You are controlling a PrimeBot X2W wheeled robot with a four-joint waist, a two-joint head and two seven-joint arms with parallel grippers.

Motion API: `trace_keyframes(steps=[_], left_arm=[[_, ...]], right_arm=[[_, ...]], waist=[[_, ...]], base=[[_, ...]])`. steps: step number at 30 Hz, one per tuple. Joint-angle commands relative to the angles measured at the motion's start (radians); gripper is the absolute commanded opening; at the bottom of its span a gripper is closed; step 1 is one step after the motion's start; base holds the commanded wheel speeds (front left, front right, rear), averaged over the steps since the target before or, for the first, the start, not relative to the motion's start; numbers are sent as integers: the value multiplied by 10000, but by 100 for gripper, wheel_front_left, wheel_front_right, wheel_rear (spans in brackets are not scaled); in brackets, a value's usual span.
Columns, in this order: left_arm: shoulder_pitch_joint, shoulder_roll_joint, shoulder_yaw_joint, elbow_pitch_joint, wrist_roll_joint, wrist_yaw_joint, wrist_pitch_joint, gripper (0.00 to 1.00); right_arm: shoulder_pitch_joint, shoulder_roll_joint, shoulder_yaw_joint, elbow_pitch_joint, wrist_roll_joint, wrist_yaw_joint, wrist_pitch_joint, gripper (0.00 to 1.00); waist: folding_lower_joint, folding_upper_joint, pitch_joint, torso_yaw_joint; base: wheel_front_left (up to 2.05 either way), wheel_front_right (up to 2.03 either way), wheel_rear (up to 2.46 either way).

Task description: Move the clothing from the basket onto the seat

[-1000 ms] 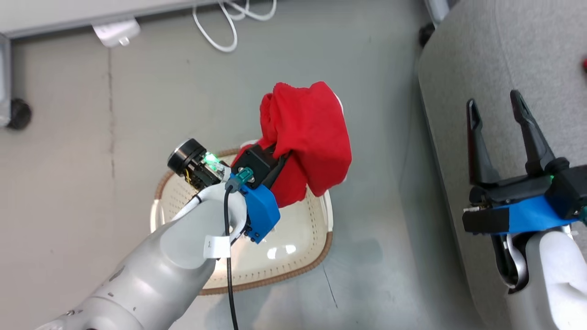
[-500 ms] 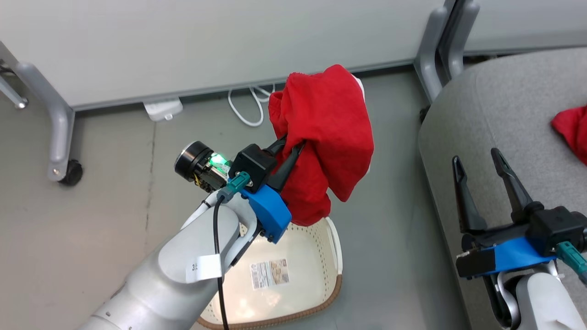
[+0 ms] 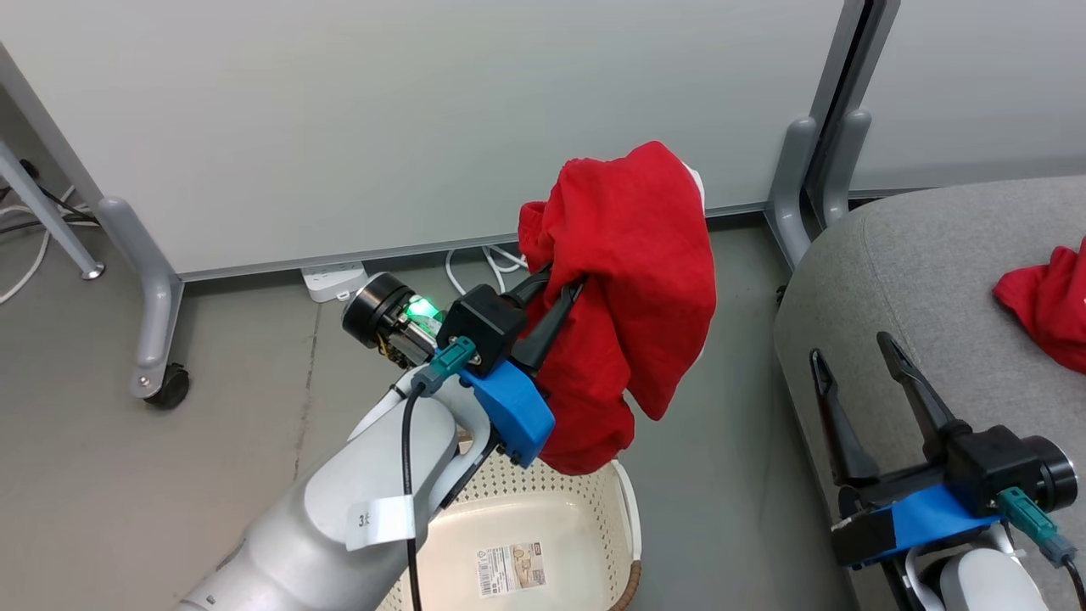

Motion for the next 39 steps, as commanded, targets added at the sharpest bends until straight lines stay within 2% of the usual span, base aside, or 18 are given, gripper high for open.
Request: trace_keyframes(steps=[1,18,39], left_arm=[[126,19,32,-49,47,-25,-50,0],[59,-276,-216,-442,332,19,-50,0],[-139,-636,-489,-958,708,-128,-50,0]], right_arm=[[125,-92,89,30,96,1,-31,100],[-1095,-1197,2124,431,453,1,-32,100],[-2941,-2274,4365,2141,1369,1,-32,100]], waist=[[2,-1,-54,29],[2,-1,188,387],[2,-1,606,925]], base=[[0,0,0],[0,0,0],[0,0,0]])
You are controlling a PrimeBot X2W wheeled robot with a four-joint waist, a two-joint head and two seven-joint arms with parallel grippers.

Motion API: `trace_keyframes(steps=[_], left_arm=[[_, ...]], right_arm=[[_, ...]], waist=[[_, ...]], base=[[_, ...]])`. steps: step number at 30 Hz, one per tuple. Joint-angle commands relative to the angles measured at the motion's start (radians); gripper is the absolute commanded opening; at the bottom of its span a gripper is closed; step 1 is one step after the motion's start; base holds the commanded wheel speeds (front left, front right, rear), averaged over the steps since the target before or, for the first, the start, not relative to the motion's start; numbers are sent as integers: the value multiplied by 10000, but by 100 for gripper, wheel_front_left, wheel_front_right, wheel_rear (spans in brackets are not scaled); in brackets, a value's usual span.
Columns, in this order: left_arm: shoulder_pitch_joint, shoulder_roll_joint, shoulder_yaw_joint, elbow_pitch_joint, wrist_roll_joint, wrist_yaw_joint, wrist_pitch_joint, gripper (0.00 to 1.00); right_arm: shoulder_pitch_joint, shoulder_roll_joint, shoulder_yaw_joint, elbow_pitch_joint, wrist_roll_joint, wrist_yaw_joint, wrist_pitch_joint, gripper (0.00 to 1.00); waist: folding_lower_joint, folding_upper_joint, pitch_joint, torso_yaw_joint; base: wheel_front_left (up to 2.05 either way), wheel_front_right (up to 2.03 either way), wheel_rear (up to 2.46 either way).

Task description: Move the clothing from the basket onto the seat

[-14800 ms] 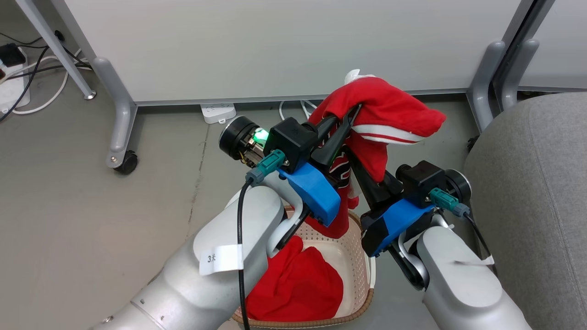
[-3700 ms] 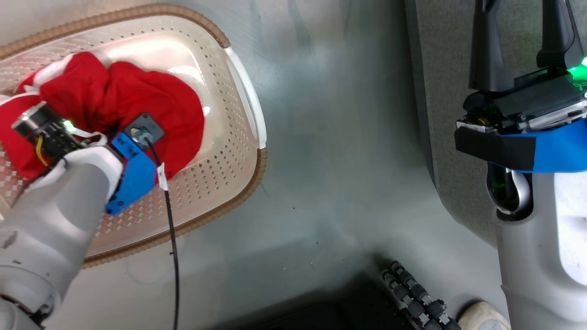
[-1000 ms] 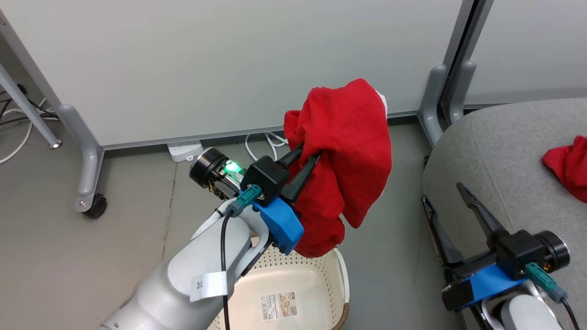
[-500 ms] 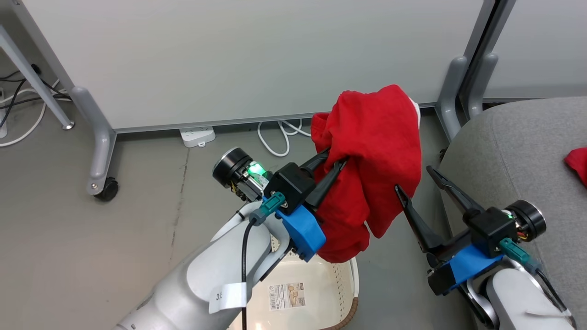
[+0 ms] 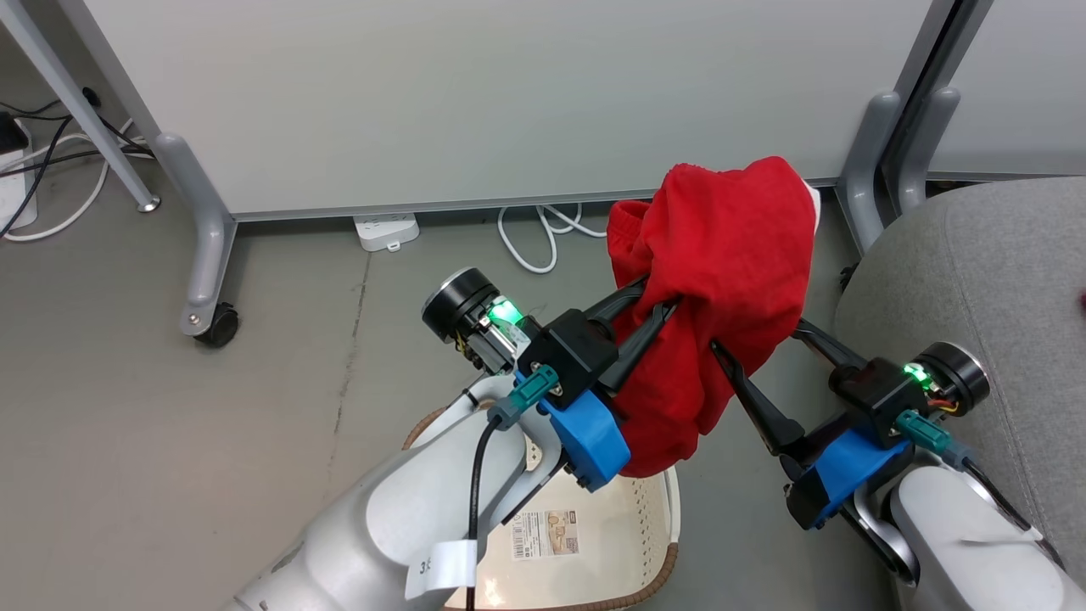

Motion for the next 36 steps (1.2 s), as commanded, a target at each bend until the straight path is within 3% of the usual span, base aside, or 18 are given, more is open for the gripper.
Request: trace_keyframes(steps=[1,4,5,6,30,31,32,33,36], left_arm=[[-96,-13,9,-54,33,-23,-50,0],[-101,-35,12,-50,70,-62,-50,0],[-97,-41,17,-47,76,-65,-50,0],[-96,-48,25,-39,76,-80,-50,0],[9,-74,232,79,272,-163,-51,0],[9,-75,240,93,282,-155,-51,12],[5,-79,248,107,297,-139,-51,68],[-5,-80,257,122,316,-116,-51,100],[-47,-87,292,136,369,-75,-51,100]], right_arm=[[-211,-100,160,59,138,1,-34,100],[-416,-216,561,135,323,1,-34,100],[-472,-240,641,153,362,1,-32,75],[-525,-262,730,175,407,1,-32,0],[-679,-277,1005,158,613,1,-34,0],[-681,-274,1000,148,605,1,-34,0],[-684,-271,992,143,597,1,-32,0],[-689,-268,980,132,591,1,-34,0],[-713,-257,948,88,574,1,-34,0]], waist=[[0,-1,11,22],[0,-1,15,53],[0,-1,14,58],[0,-1,12,62],[0,-1,13,10],[0,-1,23,6],[0,-1,31,2],[0,-1,42,-1],[0,-1,81,-10]], base=[[0,0,0],[0,0,0],[0,0,0],[0,0,0],[0,0,0],[0,0,0],[0,0,0],[0,0,0],[0,0,0]])
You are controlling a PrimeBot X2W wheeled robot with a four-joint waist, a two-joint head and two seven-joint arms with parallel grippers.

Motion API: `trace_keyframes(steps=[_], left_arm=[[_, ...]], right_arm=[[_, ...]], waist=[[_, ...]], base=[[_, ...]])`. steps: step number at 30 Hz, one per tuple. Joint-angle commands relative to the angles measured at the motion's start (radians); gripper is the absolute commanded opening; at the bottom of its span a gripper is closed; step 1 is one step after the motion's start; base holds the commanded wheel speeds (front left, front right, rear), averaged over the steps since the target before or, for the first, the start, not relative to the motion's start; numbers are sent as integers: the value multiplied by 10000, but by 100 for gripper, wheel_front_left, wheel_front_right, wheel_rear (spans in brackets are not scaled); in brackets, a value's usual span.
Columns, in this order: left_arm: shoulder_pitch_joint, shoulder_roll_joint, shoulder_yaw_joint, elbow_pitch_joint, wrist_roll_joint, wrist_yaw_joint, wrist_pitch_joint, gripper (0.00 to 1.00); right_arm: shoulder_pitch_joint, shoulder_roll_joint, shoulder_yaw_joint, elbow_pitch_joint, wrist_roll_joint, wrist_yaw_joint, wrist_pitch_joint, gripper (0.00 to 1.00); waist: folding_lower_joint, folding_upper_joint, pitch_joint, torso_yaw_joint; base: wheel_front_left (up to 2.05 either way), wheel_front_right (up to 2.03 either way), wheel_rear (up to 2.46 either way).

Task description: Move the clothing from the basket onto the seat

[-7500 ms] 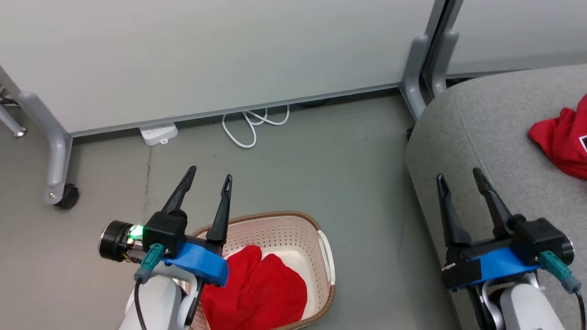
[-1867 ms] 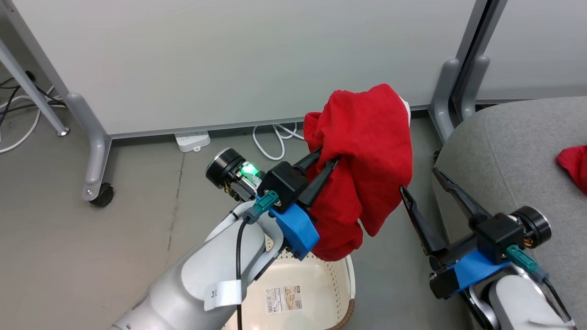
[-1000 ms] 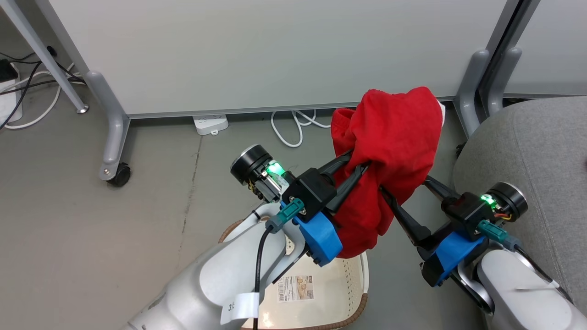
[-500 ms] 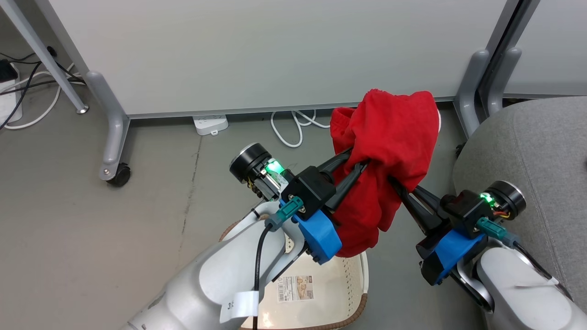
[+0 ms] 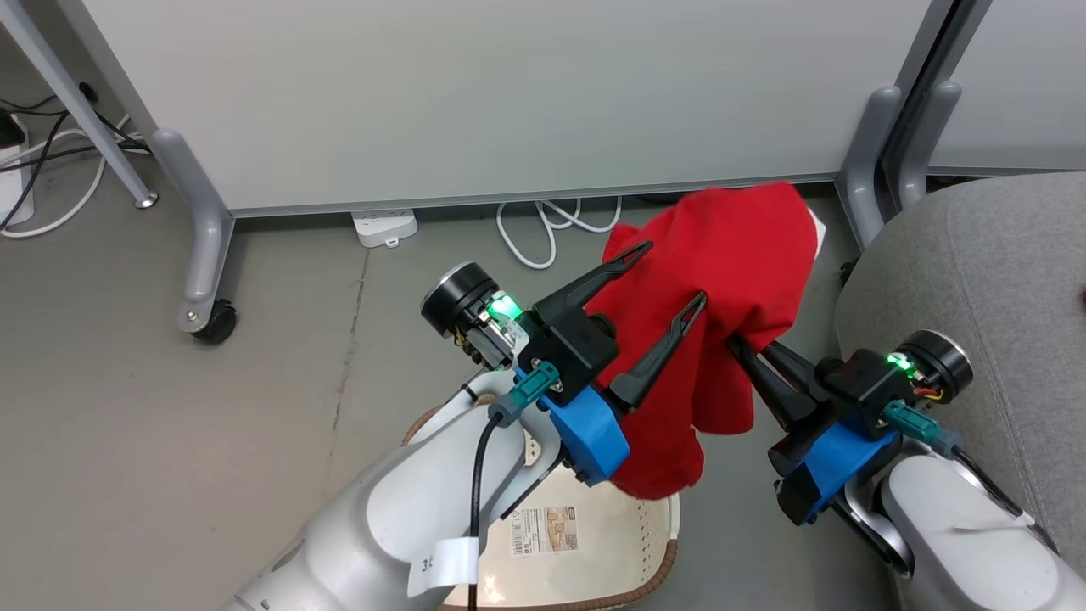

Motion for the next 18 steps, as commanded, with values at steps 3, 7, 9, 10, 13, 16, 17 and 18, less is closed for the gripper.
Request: trace_keyframes(steps=[3,7,9,10,13,16,17,18], left_arm=[[-93,20,109,24,108,47,-51,100],[-104,54,153,4,172,66,-51,100],[-93,74,170,-6,186,75,-51,100],[-95,82,182,-4,206,82,-51,100],[-117,99,188,9,244,82,-51,100],[-137,108,189,9,243,89,-49,100],[-146,114,189,5,257,82,-51,100],[-150,125,191,-4,267,83,-49,100]], right_arm=[[-169,50,-76,-82,-55,1,-34,0],[-127,90,-135,-154,-67,1,-35,0],[-105,129,-184,-175,-85,1,-35,0],[-101,141,-205,-189,-93,1,-35,0],[-107,167,-296,-230,-116,1,-35,0],[-128,199,-465,-292,-136,1,-35,0],[-142,211,-543,-319,-156,1,-35,0],[-157,224,-613,-347,-186,1,-35,0]], waist=[[0,0,52,-13],[0,0,104,-52],[0,0,136,-96],[0,0,155,-128],[0,0,221,-257],[0,0,296,-429],[0,0,330,-497],[0,0,368,-570]], base=[[0,0,0],[0,0,0],[0,0,0],[0,0,0],[0,0,0],[0,0,0],[0,0,0],[0,0,0]])
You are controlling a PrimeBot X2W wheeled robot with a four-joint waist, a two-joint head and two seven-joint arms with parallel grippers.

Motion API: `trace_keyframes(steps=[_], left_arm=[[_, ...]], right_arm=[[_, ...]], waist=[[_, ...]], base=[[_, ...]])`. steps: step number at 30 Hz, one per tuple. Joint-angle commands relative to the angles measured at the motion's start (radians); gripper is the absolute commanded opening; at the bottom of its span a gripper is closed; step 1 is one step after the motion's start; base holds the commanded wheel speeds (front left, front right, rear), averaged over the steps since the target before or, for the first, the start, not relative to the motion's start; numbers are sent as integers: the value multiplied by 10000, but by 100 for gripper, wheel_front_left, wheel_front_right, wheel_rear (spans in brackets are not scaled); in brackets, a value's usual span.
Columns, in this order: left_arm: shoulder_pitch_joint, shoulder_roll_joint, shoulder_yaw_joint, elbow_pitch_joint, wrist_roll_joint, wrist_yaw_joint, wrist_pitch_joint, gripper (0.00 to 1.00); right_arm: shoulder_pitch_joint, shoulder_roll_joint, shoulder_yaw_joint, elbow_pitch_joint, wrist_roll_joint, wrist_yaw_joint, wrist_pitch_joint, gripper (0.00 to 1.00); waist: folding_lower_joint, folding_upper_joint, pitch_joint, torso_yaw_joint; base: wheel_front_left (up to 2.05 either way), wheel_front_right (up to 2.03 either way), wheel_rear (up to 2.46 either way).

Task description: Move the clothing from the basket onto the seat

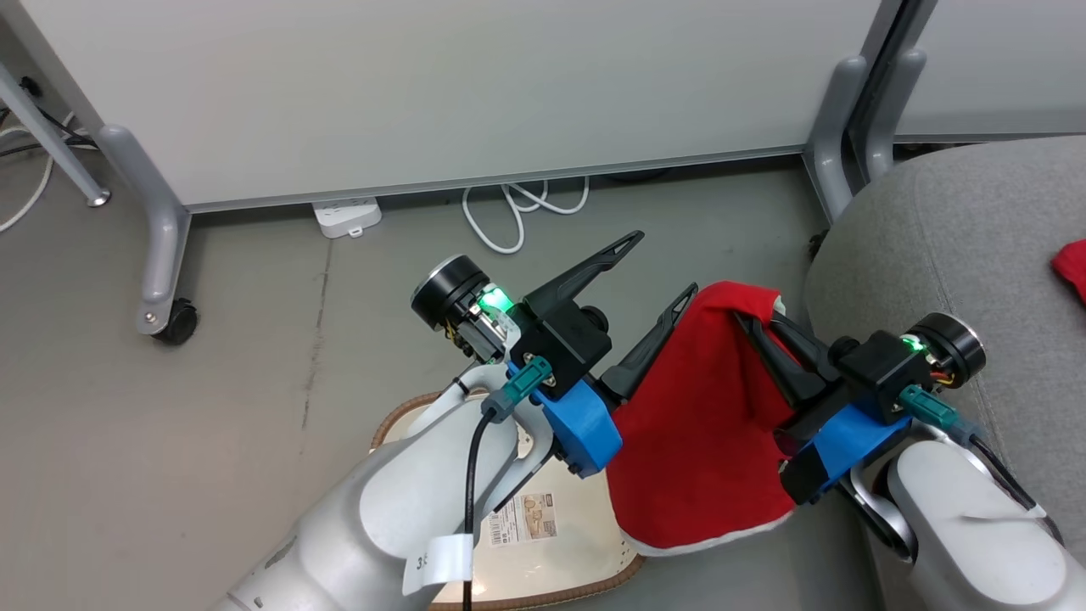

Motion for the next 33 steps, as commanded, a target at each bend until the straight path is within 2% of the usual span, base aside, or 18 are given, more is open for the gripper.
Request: trace_keyframes(steps=[1,16,33], left_arm=[[-133,71,26,3,44,27,-49,100],[-360,136,-210,85,159,-64,-49,100],[-454,120,-712,-5,259,-163,-26,100]], right_arm=[[-187,31,-87,-80,-67,1,-37,0],[-329,439,-2128,-877,-522,1,-37,0],[475,887,-4524,-1745,-889,1,-37,0]], waist=[[0,0,110,-169],[0,0,896,-1469],[0,0,1757,-3016]], base=[[0,0,0],[0,0,0],[0,0,0]])
